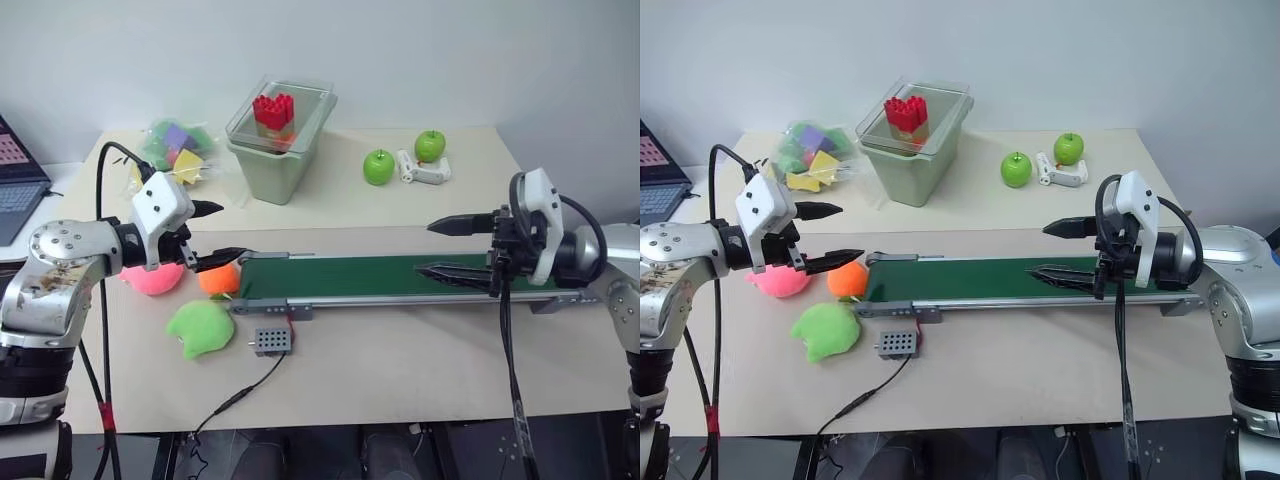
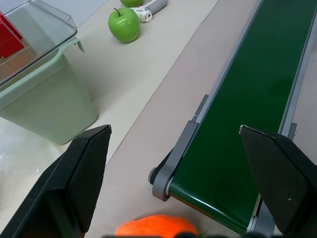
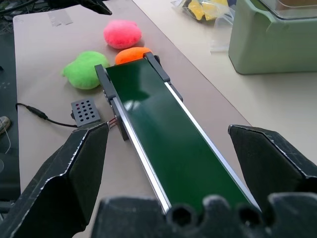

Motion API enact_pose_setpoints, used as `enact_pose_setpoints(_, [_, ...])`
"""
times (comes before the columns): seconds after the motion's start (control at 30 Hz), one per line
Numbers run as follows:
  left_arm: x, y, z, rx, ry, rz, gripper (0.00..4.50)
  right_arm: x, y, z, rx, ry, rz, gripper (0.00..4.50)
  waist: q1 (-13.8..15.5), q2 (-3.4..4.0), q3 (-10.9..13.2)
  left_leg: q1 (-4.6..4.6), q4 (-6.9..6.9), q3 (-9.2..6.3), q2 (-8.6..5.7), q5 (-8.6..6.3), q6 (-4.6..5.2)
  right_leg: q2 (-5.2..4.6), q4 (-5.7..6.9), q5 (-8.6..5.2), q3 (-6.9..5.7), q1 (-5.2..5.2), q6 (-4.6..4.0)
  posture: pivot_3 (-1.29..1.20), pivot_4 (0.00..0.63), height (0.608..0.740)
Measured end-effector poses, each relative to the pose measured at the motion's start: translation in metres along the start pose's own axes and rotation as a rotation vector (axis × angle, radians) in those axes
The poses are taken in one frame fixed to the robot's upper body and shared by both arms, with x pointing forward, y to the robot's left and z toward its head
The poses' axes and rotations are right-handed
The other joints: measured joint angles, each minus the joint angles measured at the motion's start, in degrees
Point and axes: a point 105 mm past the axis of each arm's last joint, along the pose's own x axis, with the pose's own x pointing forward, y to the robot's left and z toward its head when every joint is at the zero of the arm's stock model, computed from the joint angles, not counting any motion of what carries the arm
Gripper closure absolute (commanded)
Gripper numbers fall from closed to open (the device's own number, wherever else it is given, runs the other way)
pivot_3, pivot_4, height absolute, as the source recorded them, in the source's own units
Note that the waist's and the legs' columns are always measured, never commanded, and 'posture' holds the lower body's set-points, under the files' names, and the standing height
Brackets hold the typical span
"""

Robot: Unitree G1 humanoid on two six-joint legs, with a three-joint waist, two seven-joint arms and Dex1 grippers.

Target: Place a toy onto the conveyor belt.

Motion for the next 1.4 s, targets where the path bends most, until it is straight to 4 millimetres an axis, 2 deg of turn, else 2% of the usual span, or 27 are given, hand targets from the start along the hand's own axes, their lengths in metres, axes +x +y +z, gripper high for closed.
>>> enact_pose_setpoints(0.13, [0.0,0.002,0.002,-0.027,-0.029,0.024,0.09,0.0,-0.001,0.0,-0.001,0.0,-0.006,0.0,0.0,0.0,0.0,0.0,0.0,0.0,0.0,0.0,0.0,0.0,0.0,0.0,0.0,-0.01,0.0,0.0,0.15,0.74])
enact_pose_setpoints(0.27, [-0.015,0.017,0.001,-0.204,-0.099,0.143,0.09,0.0,-0.002,0.006,-0.017,-0.008,-0.008,0.0,-0.3,0.0,0.0,0.02,0.0,-0.01,0.01,0.0,0.0,0.0,0.03,0.0,0.02,-0.02,0.0,0.0,0.15,0.74])
enact_pose_setpoints(0.33, [-0.027,0.019,-0.019,-0.322,-0.087,0.215,0.09,0.0,-0.003,0.008,-0.024,-0.011,-0.01,0.0,-0.56,0.03,-0.02,0.1,-0.03,-0.01,0.02,-0.01,0.02,0.0,0.05,0.0,0.07,-0.01,0.0,0.0,0.15,0.74])
enact_pose_setpoints(0.4, [-0.037,0.022,-0.047,-0.443,-0.054,0.301,0.09,-0.001,-0.004,0.007,-0.02,-0.01,-0.011,0.0,-0.44,0.03,-0.02,0.09,-0.02,-0.02,0.02,0.0,0.01,0.02,0.07,0.0,0.05,-0.02,0.0,0.0,0.15,0.74])
enact_pose_setpoints(0.47, [-0.056,0.034,-0.09,-0.538,0.007,0.502,0.09,-0.001,-0.005,0.006,-0.014,-0.01,-0.013,0.0,-0.26,0.02,-0.01,0.09,-0.01,-0.03,0.02,0.01,-0.03,0.01,0.03,0.0,0.05,-0.02,0.0,0.0,0.15,0.74])
enact_pose_setpoints(0.53, [-0.07,0.04,-0.117,-0.545,0.073,0.635,0.09,-0.001,-0.006,0.006,-0.013,-0.009,-0.015,0.0,0.0,-0.01,0.0,0.08,0.02,-0.04,0.01,0.03,-0.06,0.01,-0.04,0.0,0.04,-0.02,0.0,0.0,0.15,0.74])
enact_pose_setpoints(0.6, [-0.077,0.047,-0.126,-0.494,0.105,0.726,0.09,0.0,-0.006,0.009,-0.022,-0.012,-0.014,0.0,0.74,-0.02,0.01,0.07,0.02,-0.05,-0.01,0.06,-0.11,-0.03,-0.19,0.01,0.03,-0.01,-0.01,0.0,0.15,0.74])
enact_pose_setpoints(0.73, [-0.071,0.051,-0.127,-0.407,0.114,0.769,0.09,0.0,-0.007,0.013,-0.037,-0.019,-0.017,0.0,1.98,-0.02,0.0,0.06,0.0,-0.06,-0.03,0.09,-0.16,-0.05,-0.2,0.01,0.0,-0.01,-0.01,0.0,0.15,0.74])
enact_pose_setpoints(0.87, [-0.063,0.043,-0.141,-0.478,0.132,0.77,0.09,0.0,-0.008,0.013,-0.037,-0.019,-0.019,0.0,1.76,-0.02,0.0,0.01,-0.01,-0.05,-0.02,0.08,-0.15,-0.05,-0.01,0.01,0.01,-0.05,0.0,0.0,0.15,0.74])
enact_pose_setpoints(0.97, [-0.069,0.034,-0.153,-0.803,0.026,0.776,0.09,-0.001,-0.008,0.012,-0.034,-0.014,-0.021,0.0,1.12,-0.02,0.0,0.0,0.0,-0.07,-0.01,0.05,-0.1,-0.05,0.06,0.01,0.01,-0.08,0.0,0.0,0.15,0.74])
enact_pose_setpoints(1.13, [-0.099,0.032,-0.177,-1.35,-0.214,0.822,0.09,-0.003,-0.01,0.011,-0.045,0.008,-0.041,0.0,0.48,-0.03,0.0,0.08,0.04,-0.08,-0.03,0.05,-0.09,-0.04,0.14,0.01,0.0,-0.03,0.0,0.0,0.15,0.74])
enact_pose_setpoints(1.27, [-0.109,0.028,-0.173,-1.529,-0.4,0.76,0.09,-0.003,-0.012,0.013,-0.054,0.01,-0.045,0.0,0.39,-0.04,-0.01,0.07,0.05,-0.17,-0.02,0.06,-0.11,-0.04,0.13,0.01,0.0,-0.02,0.0,0.0,0.15,0.74])
enact_pose_setpoints(1.4, [-0.11,0.023,-0.167,-1.607,-0.5,0.686,0.09,-0.004,-0.014,0.012,-0.046,0.013,-0.051,0.0,0.6,-0.03,-0.01,0.07,0.04,-0.24,-0.03,0.09,-0.17,-0.05,0.13,0.01,0.01,-0.03,0.0,0.0,0.15,0.74])
